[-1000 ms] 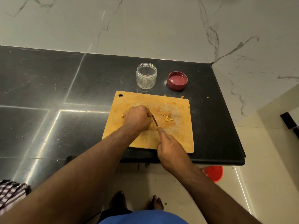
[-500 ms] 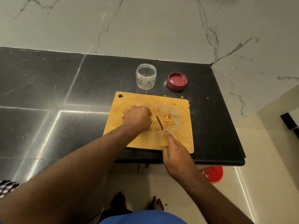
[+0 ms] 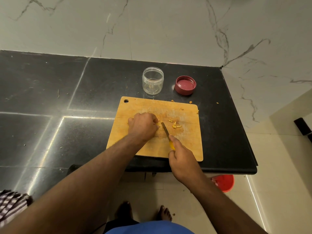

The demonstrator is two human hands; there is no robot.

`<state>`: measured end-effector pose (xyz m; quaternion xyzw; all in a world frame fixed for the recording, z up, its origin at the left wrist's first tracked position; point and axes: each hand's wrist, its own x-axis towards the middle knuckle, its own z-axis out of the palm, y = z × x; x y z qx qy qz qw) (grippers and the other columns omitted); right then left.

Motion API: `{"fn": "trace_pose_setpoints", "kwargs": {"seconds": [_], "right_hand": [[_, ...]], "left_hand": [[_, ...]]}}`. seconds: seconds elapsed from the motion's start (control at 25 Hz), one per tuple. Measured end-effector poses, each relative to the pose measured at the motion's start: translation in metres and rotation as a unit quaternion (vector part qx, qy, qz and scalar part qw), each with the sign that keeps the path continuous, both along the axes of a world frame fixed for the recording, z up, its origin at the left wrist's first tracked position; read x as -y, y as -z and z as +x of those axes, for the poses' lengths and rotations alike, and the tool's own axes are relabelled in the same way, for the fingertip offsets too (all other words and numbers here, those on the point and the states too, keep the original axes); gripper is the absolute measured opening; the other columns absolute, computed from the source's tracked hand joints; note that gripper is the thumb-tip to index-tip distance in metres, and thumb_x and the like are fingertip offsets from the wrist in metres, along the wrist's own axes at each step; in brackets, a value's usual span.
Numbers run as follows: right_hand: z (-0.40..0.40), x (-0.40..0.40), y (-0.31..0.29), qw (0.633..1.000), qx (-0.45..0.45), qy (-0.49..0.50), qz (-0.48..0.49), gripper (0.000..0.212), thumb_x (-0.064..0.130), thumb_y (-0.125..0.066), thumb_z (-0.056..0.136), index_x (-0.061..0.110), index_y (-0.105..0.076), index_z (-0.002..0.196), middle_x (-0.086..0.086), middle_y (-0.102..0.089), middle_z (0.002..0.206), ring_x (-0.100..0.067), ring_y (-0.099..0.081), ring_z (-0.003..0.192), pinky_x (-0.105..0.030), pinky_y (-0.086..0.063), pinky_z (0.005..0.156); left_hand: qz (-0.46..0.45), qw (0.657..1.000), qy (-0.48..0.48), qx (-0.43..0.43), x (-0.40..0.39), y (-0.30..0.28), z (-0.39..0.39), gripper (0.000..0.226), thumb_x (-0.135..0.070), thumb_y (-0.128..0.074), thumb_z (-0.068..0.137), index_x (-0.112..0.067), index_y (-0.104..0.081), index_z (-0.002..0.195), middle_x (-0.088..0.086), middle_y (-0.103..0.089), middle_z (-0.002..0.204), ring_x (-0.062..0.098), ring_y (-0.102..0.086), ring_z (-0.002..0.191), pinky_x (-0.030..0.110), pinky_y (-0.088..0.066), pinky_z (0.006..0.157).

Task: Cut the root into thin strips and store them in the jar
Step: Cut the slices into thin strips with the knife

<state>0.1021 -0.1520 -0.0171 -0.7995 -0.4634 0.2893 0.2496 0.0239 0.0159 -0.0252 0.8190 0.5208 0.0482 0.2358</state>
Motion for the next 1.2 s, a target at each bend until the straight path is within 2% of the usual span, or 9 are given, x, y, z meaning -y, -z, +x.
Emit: {"fn": "trace_pose_setpoints", "kwargs": {"seconds": [0.08, 0.16, 0.24, 0.44, 0.56, 0.68, 0.8, 0.96, 1.2], "right_hand": [[0.001, 0.001, 0.000, 0.986, -0.142, 0.081, 0.012, 0.047, 0.016, -0.040, 0.102, 0.035, -0.041, 0.145, 0.006, -0.056, 0.105, -0.005, -0.052, 0.066, -0.022, -0.041, 0.055], [0.005, 0.002, -0.001, 0.931, -0.321, 0.174, 0.025, 0.046, 0.011, -0.040, 0.101, 0.043, -0.048, 0.133, 0.000, -0.053, 0.086, -0.004, -0.038, 0.050, -0.023, -0.032, 0.044], [0.009, 0.003, -0.001, 0.910, -0.367, 0.192, 0.025, 0.046, 0.009, -0.040, 0.101, 0.044, -0.049, 0.129, -0.004, -0.050, 0.075, -0.007, -0.033, 0.044, -0.023, -0.027, 0.039], [0.011, 0.010, -0.001, 0.976, -0.175, 0.127, 0.029, 0.047, 0.017, -0.043, 0.100, 0.040, -0.045, 0.142, 0.010, -0.058, 0.100, -0.004, -0.048, 0.060, -0.025, -0.040, 0.051], [0.009, 0.013, -0.004, 0.992, -0.079, 0.088, 0.036, 0.049, 0.018, -0.041, 0.102, 0.035, -0.038, 0.148, 0.011, -0.056, 0.106, -0.009, -0.056, 0.063, -0.023, -0.045, 0.052], [0.007, 0.008, -0.007, 0.999, -0.018, 0.026, 0.034, 0.051, 0.019, -0.039, 0.102, 0.030, -0.033, 0.152, 0.005, -0.059, 0.113, -0.006, -0.055, 0.072, -0.019, -0.041, 0.059], [0.005, 0.001, -0.008, 0.999, 0.029, -0.017, 0.023, 0.053, 0.020, -0.037, 0.103, 0.028, -0.027, 0.154, 0.003, -0.055, 0.113, -0.010, -0.054, 0.090, -0.025, -0.043, 0.073], [0.000, -0.007, -0.007, 0.996, 0.072, -0.041, 0.010, 0.054, 0.022, -0.035, 0.103, 0.025, -0.023, 0.155, -0.001, -0.055, 0.121, -0.014, -0.052, 0.100, -0.032, -0.047, 0.086], [-0.008, -0.012, -0.005, 0.995, 0.083, -0.061, -0.015, 0.054, 0.021, -0.032, 0.104, 0.024, -0.018, 0.156, -0.004, -0.054, 0.127, -0.018, -0.052, 0.102, -0.033, -0.047, 0.085]], "left_hand": [[-0.006, 1.000, 0.003, -0.008, 0.000, 0.001, 0.001, 0.024, -0.034, -0.065, 0.094, -0.034, -0.070, 0.117, -0.009, -0.069, 0.113, 0.020, -0.051, 0.115, 0.044, -0.038, 0.095], [-0.009, 1.000, 0.013, -0.017, 0.000, 0.000, 0.001, 0.023, -0.034, -0.063, 0.096, -0.041, -0.067, 0.118, -0.008, -0.067, 0.116, 0.020, -0.049, 0.117, 0.045, -0.037, 0.095], [-0.003, 0.999, 0.034, -0.034, 0.001, 0.000, 0.001, 0.025, -0.034, -0.059, 0.099, -0.047, -0.066, 0.119, -0.005, -0.063, 0.123, 0.022, -0.047, 0.120, 0.048, -0.036, 0.097], [0.012, 0.998, 0.045, -0.048, 0.002, 0.000, 0.002, 0.029, -0.037, -0.058, 0.099, -0.042, -0.063, 0.127, -0.004, -0.060, 0.129, 0.023, -0.046, 0.123, 0.049, -0.035, 0.100], [0.013, 1.000, 0.023, -0.014, 0.003, 0.002, 0.000, 0.028, -0.034, -0.063, 0.096, -0.033, -0.065, 0.124, -0.006, -0.066, 0.121, 0.021, -0.048, 0.119, 0.045, -0.035, 0.096], [0.015, 1.000, 0.003, -0.002, 0.004, 0.002, -0.001, 0.025, -0.034, -0.066, 0.094, -0.030, -0.068, 0.119, -0.007, -0.067, 0.117, 0.020, -0.049, 0.117, 0.043, -0.035, 0.094], [0.003, 1.000, -0.016, 0.008, 0.004, 0.001, 0.000, 0.025, -0.034, -0.068, 0.093, -0.030, -0.070, 0.118, -0.008, -0.069, 0.115, 0.019, -0.051, 0.118, 0.044, -0.037, 0.095], [-0.007, 0.999, -0.028, 0.020, 0.003, 0.002, 0.001, 0.021, -0.033, -0.068, 0.093, -0.029, -0.073, 0.113, -0.009, -0.071, 0.111, 0.018, -0.054, 0.114, 0.045, -0.039, 0.096], [-0.014, 0.999, -0.027, 0.017, 0.001, 0.003, 0.000, 0.018, -0.034, -0.067, 0.092, -0.031, -0.074, 0.109, -0.011, -0.070, 0.110, 0.018, -0.055, 0.113, 0.045, -0.039, 0.095]]}}
